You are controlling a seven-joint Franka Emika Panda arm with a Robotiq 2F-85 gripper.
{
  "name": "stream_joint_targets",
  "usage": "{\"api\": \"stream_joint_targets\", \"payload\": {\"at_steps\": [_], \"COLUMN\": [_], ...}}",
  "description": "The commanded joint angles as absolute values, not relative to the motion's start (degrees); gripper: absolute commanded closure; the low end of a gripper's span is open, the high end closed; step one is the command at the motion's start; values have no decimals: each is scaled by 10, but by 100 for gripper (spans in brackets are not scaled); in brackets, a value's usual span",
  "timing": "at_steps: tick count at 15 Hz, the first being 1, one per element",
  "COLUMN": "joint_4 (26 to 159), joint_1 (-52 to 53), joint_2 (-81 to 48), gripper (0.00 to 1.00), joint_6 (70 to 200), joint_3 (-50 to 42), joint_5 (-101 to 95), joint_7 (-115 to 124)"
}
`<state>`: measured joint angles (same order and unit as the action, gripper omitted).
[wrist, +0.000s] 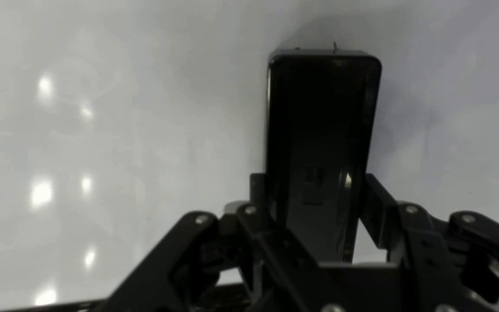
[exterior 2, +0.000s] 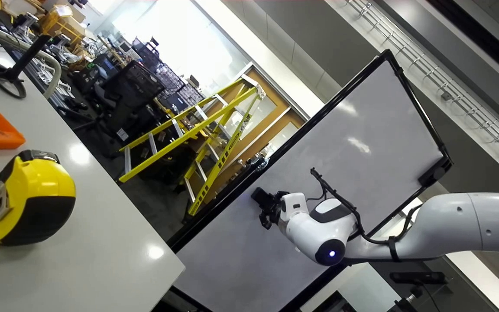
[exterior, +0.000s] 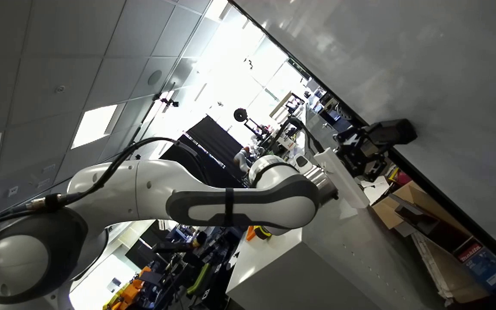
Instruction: Use the black duster to erase the board then put the duster back on the table
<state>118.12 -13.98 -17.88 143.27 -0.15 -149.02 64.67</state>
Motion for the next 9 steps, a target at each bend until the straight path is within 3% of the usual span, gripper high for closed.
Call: {"api": "stream_joint_targets", "payload": {"at_steps": [1, 9], "joint_4": [1173, 1172], "joint_1": [-133, -132], "joint_2": [-137, -147], "gripper": [71, 71], "joint_6": [1421, 1418], "joint_3": [-7, -20], "joint_5": [-1488, -1489], "joint_7": [636, 629]}}
